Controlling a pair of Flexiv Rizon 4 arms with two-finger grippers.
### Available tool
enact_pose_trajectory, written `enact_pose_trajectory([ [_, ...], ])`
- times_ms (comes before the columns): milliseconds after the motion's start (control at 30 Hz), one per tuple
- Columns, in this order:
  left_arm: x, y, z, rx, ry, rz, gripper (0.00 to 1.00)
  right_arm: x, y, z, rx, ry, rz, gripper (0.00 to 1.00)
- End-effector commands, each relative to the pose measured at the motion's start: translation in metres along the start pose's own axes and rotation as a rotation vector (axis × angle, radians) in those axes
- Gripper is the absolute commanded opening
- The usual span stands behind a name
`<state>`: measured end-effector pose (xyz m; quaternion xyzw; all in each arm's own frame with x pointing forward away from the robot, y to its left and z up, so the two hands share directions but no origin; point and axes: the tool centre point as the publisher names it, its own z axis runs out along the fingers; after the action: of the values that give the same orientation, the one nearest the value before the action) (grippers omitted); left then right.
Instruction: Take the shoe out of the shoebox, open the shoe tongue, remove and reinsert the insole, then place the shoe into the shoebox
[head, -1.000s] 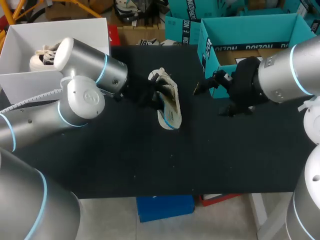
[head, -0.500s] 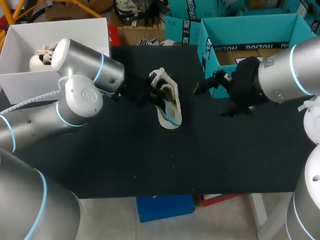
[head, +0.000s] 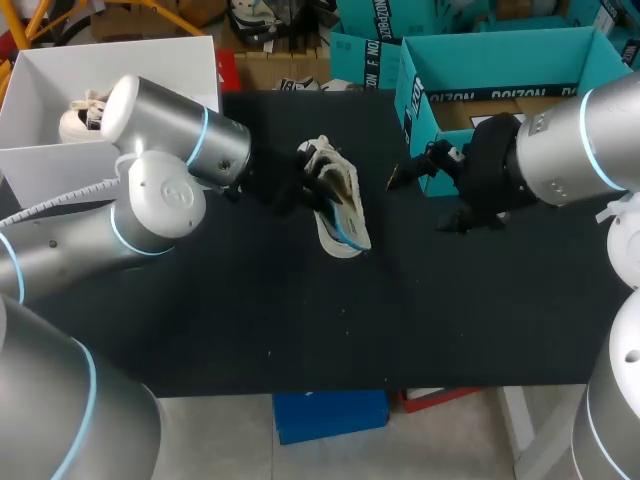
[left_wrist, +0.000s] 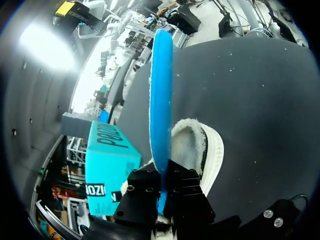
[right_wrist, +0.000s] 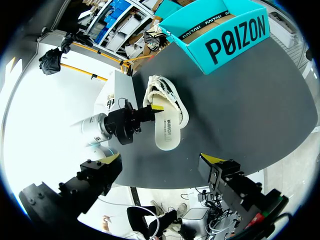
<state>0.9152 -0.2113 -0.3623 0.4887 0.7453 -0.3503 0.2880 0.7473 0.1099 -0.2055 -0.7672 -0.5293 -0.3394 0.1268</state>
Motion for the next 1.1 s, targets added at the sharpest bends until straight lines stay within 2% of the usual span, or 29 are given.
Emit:
enact_pose_trajectory([
  [33,0.004,-0.006,-0.002,0.001,0.002,0.007,0.0,0.001,-0.001,0.001,-0.002,-0.003,0.001,1.0],
  [133,0.007,-0.007,0.002,-0.004,0.024,0.023,0.0,0.001,-0.001,0.001,-0.002,-0.003,0.001,1.0],
  [400,0.009,0.001,0.007,-0.103,0.073,0.109,0.0,0.001,-0.001,0.001,-0.002,-0.003,0.001,1.0],
  [733,0.006,0.013,0.007,-0.151,0.083,0.124,0.0,0.001,-0.001,0.001,-0.002,-0.003,0.001,1.0],
  [1100,0.009,0.036,0.004,-0.218,0.084,0.106,0.0,0.001,-0.001,0.001,-0.002,-0.003,0.001,1.0],
])
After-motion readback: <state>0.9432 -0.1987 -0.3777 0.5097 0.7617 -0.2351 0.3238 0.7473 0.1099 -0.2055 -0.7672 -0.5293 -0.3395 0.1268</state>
